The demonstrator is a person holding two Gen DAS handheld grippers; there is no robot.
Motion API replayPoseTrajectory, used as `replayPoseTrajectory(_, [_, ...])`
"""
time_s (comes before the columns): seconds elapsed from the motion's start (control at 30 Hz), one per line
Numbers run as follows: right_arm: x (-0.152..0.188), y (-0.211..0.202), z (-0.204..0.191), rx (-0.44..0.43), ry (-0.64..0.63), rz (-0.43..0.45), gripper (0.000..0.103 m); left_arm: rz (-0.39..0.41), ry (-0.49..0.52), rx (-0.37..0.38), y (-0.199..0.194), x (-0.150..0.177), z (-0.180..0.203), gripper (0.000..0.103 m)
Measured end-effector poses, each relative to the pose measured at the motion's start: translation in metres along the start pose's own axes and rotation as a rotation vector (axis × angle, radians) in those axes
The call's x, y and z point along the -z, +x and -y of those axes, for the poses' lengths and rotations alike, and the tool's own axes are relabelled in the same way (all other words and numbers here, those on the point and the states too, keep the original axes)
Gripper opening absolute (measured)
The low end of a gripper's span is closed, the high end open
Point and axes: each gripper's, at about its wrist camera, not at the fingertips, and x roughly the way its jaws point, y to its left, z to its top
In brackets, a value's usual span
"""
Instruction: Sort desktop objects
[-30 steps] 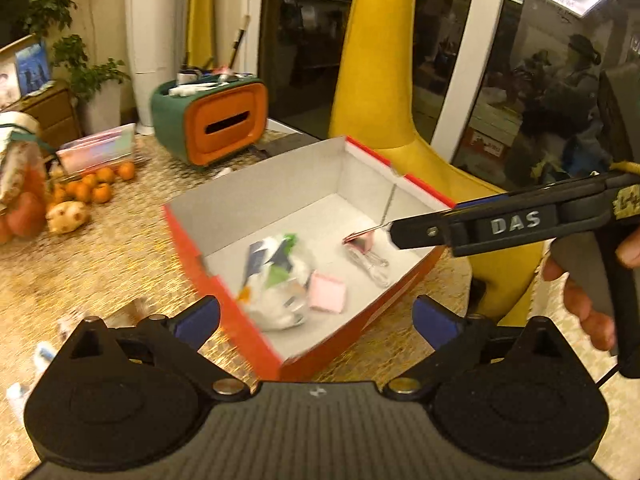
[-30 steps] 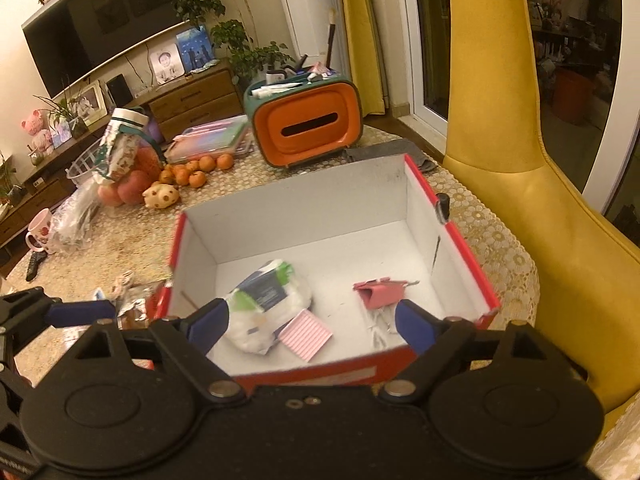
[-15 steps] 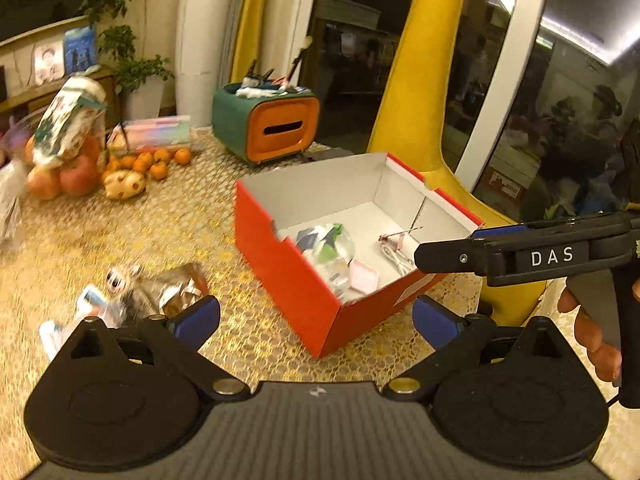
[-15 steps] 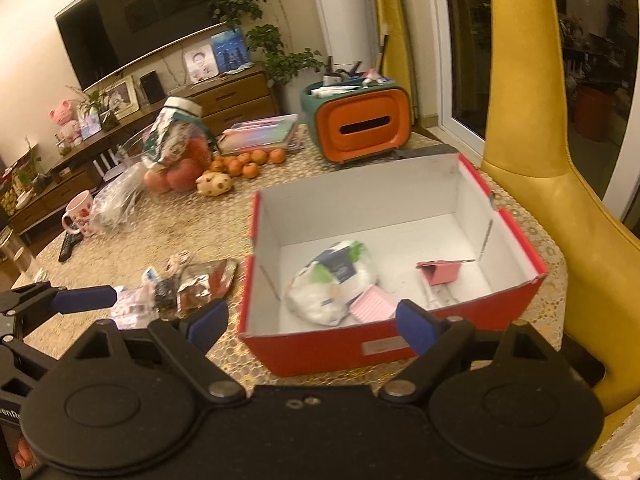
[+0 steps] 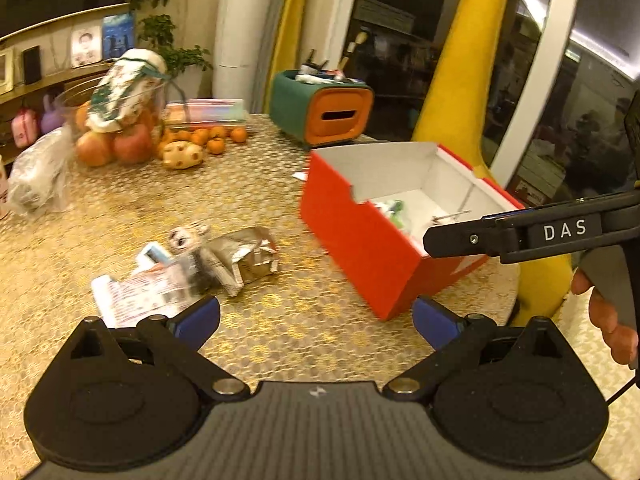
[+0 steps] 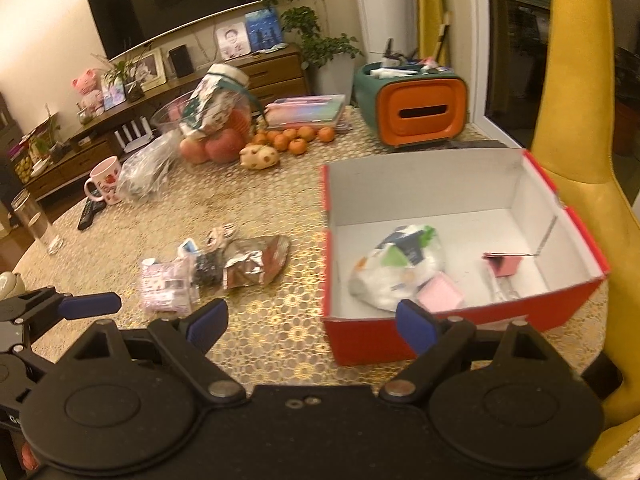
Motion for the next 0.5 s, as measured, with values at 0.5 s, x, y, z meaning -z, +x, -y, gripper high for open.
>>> replayPoseTrajectory(0.5, [-0.015,0.057,-0.052,-0.04,-0.103,-0.041,0.091,0.044,-0.077,-0.166,0.018,0.019,-0.057,0.103])
